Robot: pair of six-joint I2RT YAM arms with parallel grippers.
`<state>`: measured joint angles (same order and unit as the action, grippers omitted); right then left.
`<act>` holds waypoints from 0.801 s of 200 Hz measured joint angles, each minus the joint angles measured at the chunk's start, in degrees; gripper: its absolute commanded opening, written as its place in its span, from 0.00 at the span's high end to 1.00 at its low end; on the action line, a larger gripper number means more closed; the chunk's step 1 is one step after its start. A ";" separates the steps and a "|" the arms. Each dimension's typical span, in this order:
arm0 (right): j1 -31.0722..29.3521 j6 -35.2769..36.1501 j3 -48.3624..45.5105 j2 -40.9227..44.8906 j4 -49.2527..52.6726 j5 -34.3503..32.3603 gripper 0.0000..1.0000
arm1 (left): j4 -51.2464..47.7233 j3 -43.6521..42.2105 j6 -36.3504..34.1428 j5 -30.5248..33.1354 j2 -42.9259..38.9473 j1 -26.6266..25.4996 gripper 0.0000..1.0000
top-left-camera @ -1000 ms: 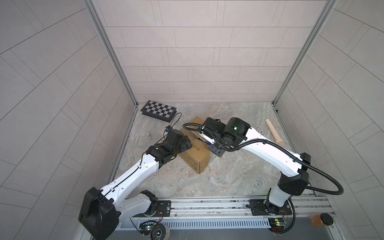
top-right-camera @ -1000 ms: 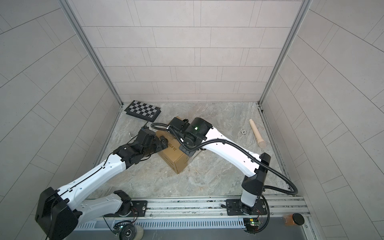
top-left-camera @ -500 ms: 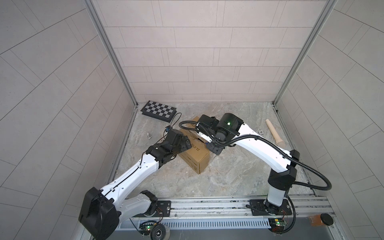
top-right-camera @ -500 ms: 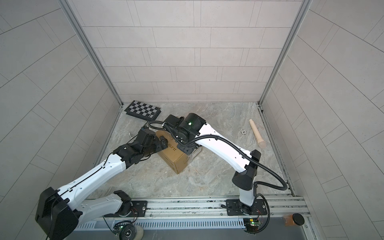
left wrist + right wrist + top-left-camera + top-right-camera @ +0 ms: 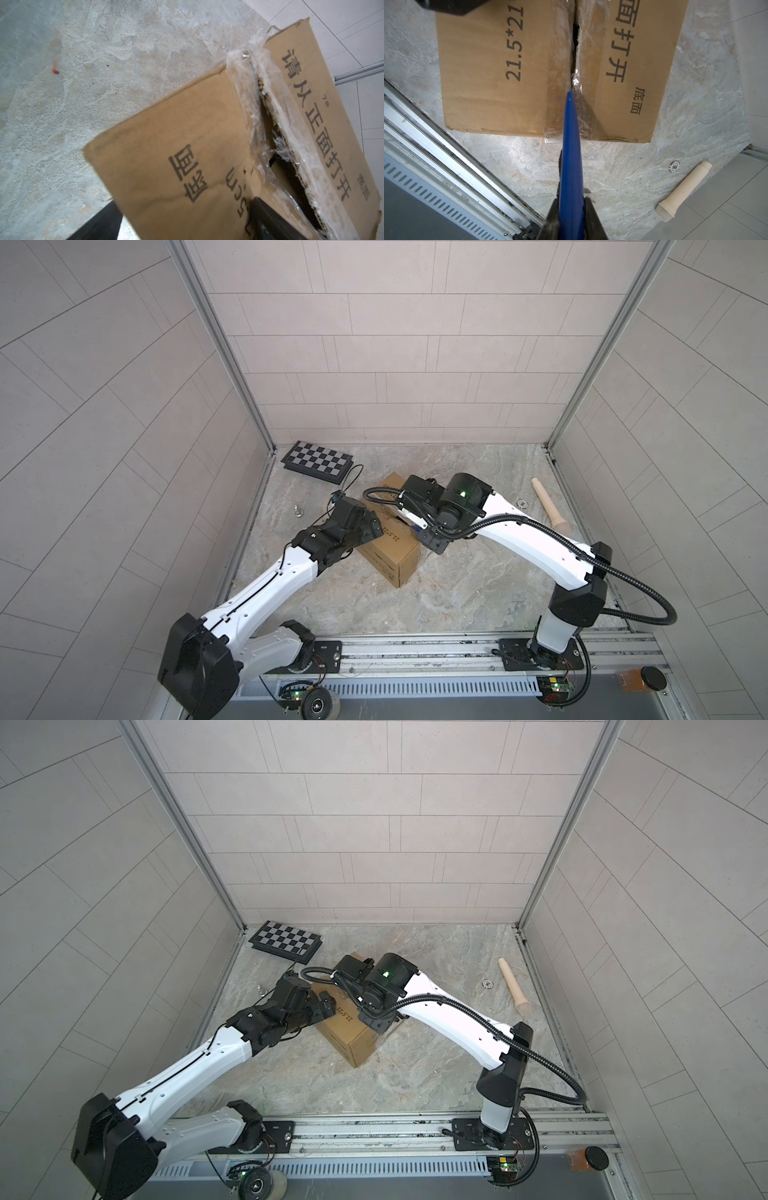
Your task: Unpack the express box
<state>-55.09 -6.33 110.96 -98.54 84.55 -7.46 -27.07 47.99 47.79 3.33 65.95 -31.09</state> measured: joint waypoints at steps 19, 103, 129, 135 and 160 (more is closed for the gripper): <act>0.31 0.15 -1.84 1.79 -1.14 0.63 1.00 | 0.04 0.00 -0.11 -0.15 0.00 0.09 0.02; 0.52 0.81 -1.77 2.12 -0.94 1.27 1.00 | -0.13 0.15 -0.26 -0.15 0.00 0.11 0.02; 0.74 1.25 2.71 -0.63 1.75 1.84 1.00 | -0.55 0.48 -0.33 -0.24 0.07 0.24 0.03; 0.85 1.33 4.31 -1.77 2.73 1.97 1.00 | -0.72 0.63 -0.42 -0.26 0.17 0.28 0.02; 1.07 1.36 11.72 -7.58 7.19 2.45 1.00 | -1.11 0.87 -0.72 -0.39 0.22 0.42 0.02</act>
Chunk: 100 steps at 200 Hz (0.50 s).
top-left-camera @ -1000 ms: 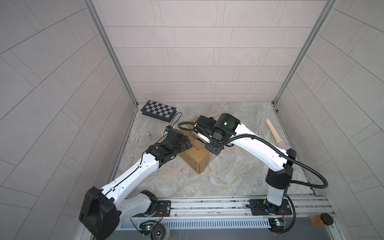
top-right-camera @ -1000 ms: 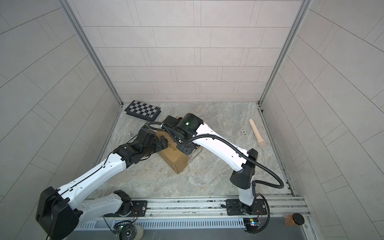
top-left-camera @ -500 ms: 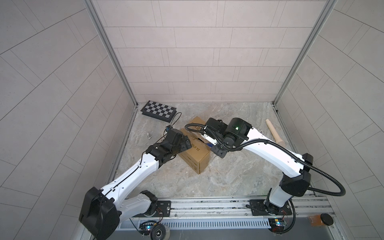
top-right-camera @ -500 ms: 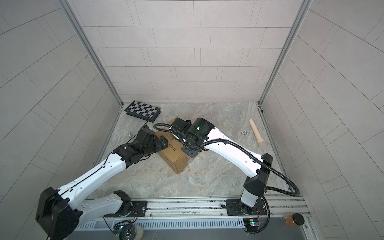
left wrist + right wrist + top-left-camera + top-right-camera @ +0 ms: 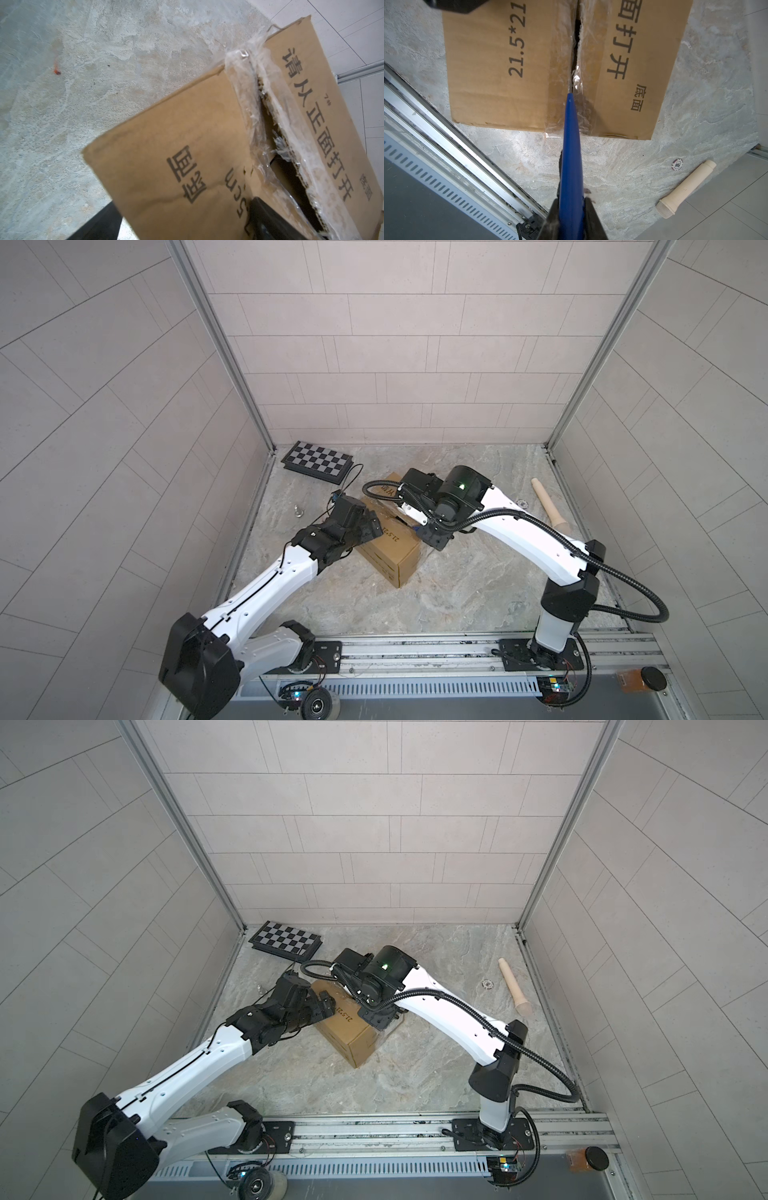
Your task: Unpack the express box
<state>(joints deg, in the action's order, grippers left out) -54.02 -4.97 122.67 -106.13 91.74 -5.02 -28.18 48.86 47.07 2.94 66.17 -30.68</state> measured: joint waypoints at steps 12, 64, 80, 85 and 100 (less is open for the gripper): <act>0.04 -0.09 2.05 -1.97 0.35 0.11 1.00 | -0.07 0.00 -0.04 0.35 0.00 0.04 0.02; 0.04 0.24 -2.56 0.70 -2.60 -0.66 1.00 | -0.13 0.37 -0.44 1.14 0.57 0.63 0.02; 0.04 0.24 -6.40 3.50 -5.25 -1.09 1.00 | 0.07 0.42 -0.59 1.16 0.81 0.63 0.02; 0.04 0.26 -7.50 4.42 -6.01 -1.25 1.00 | 0.15 0.44 -0.59 1.18 0.92 0.63 0.03; 0.07 0.26 -9.66 6.60 -6.78 -1.22 1.00 | 0.59 0.44 -0.68 0.83 1.31 1.11 0.03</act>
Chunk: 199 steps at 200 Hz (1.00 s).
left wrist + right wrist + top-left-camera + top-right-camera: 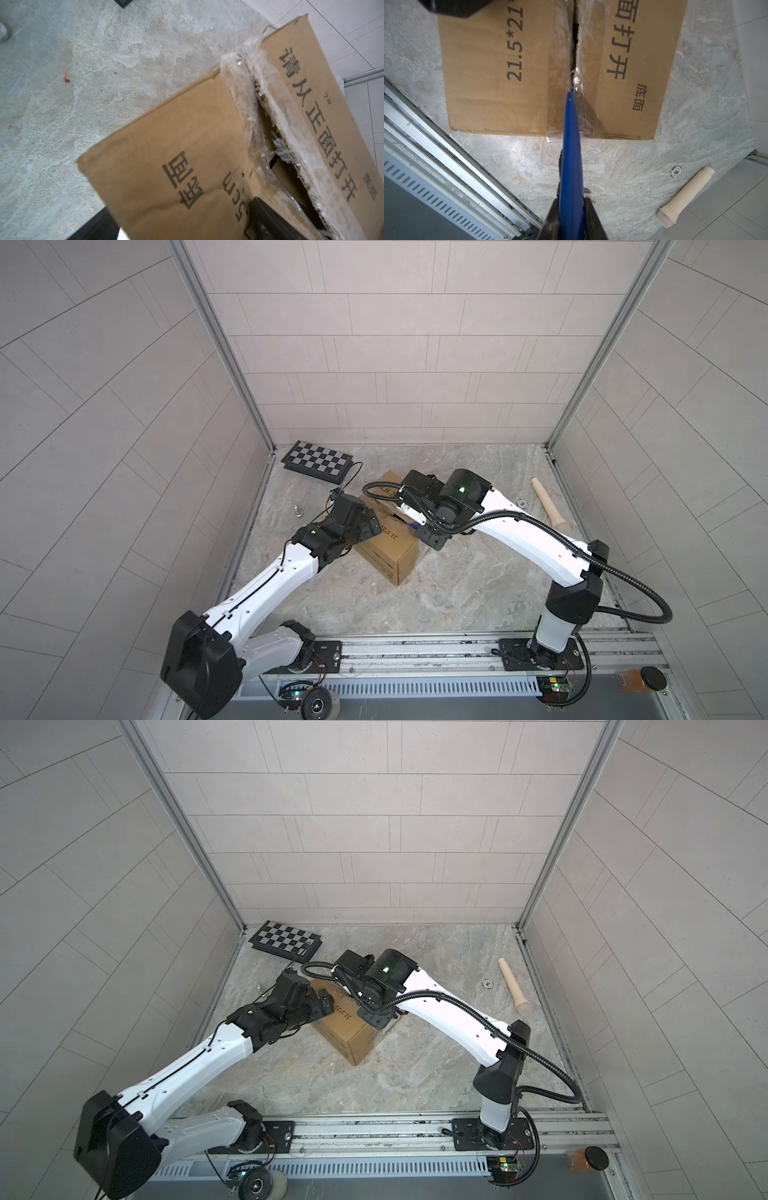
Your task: Unpack the express box
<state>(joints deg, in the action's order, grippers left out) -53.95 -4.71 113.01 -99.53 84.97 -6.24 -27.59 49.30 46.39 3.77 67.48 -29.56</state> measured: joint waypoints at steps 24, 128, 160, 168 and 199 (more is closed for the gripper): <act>0.00 -0.02 -1.57 3.10 0.35 0.52 1.00 | 0.35 0.07 -0.39 -0.48 0.33 0.37 0.03; 0.04 0.04 3.34 0.70 4.44 1.46 1.00 | -0.02 0.33 -0.92 -0.57 0.39 0.57 0.03; 0.20 -0.02 9.92 -4.92 7.13 1.88 1.00 | -0.44 0.70 -1.20 0.28 0.39 0.76 0.03; 0.33 -0.04 11.21 -6.01 7.08 1.86 1.00 | -0.55 0.83 -1.22 1.01 0.39 1.25 0.03; 0.50 -0.13 13.53 -8.22 7.10 1.64 1.00 | -0.85 1.05 -1.25 2.56 0.35 1.86 0.02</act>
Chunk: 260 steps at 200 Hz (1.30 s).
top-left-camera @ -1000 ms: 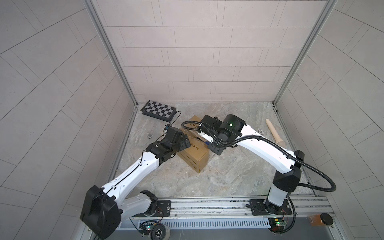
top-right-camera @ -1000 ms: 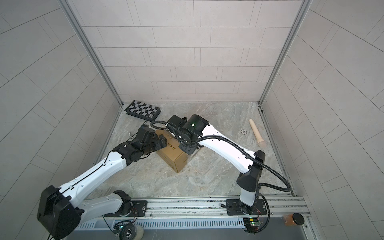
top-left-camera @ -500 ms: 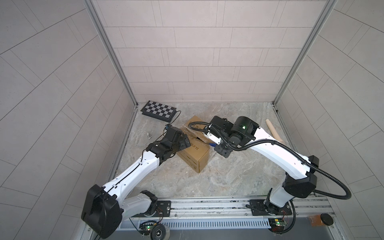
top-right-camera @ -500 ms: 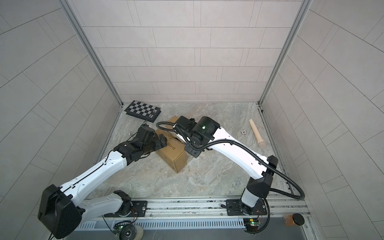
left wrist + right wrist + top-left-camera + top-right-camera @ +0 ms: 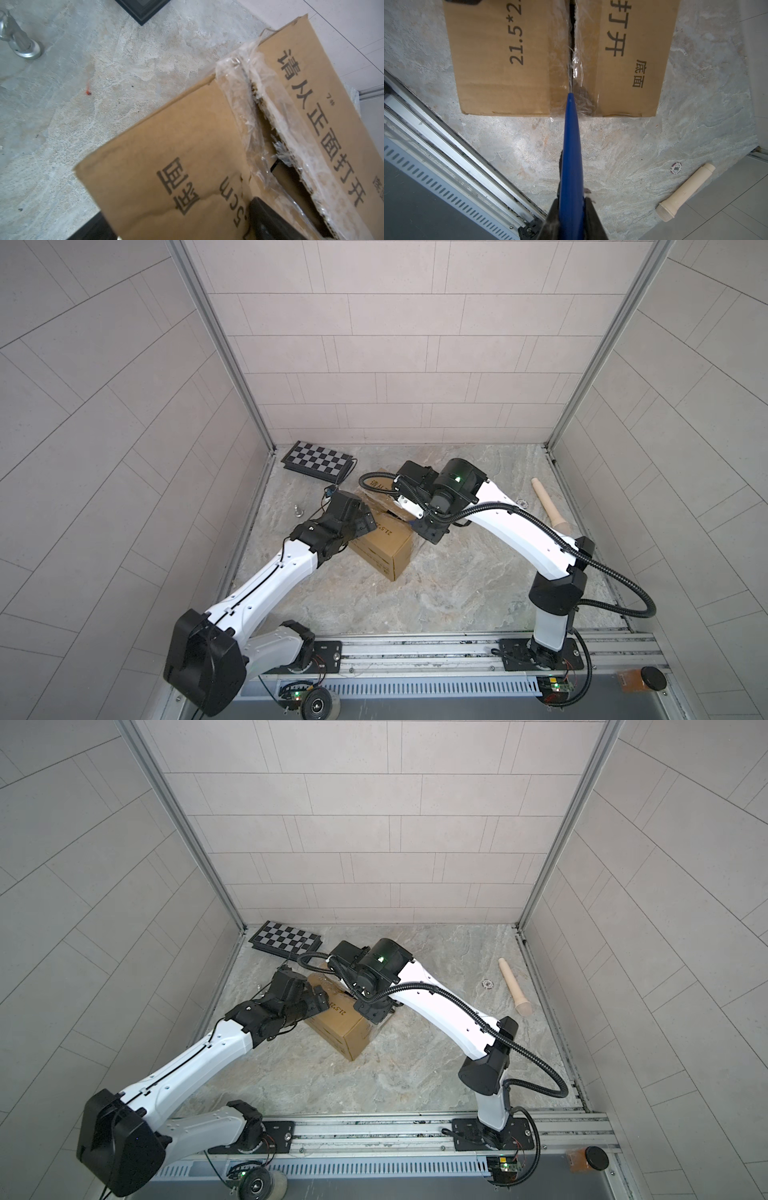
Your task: Unpack the express box
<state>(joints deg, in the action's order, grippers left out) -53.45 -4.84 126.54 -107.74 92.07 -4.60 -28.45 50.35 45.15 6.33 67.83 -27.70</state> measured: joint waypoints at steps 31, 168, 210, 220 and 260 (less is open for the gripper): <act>-0.02 0.15 -3.39 1.99 -1.14 -0.46 1.00 | -0.15 0.11 -0.13 0.37 0.07 0.00 0.02; -0.15 1.20 -14.64 12.37 -6.38 -1.01 1.00 | -0.72 0.92 -1.09 0.09 0.92 0.28 0.03; -0.17 1.42 -9.14 8.44 -3.08 -0.55 1.00 | -0.76 0.92 -1.16 -0.04 0.79 0.35 0.03; -0.22 1.40 -7.21 6.99 -1.97 -0.37 1.00 | -0.79 0.92 -1.18 -0.07 0.61 0.35 0.03; -0.66 1.09 -1.84 2.60 0.02 -0.63 1.00 | -0.66 0.92 -1.27 -0.20 0.22 0.76 0.02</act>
<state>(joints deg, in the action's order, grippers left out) -54.11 -3.75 124.70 -105.14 92.09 -5.23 -29.10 51.27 43.88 6.13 68.05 -26.94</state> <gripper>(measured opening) 0.185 0.976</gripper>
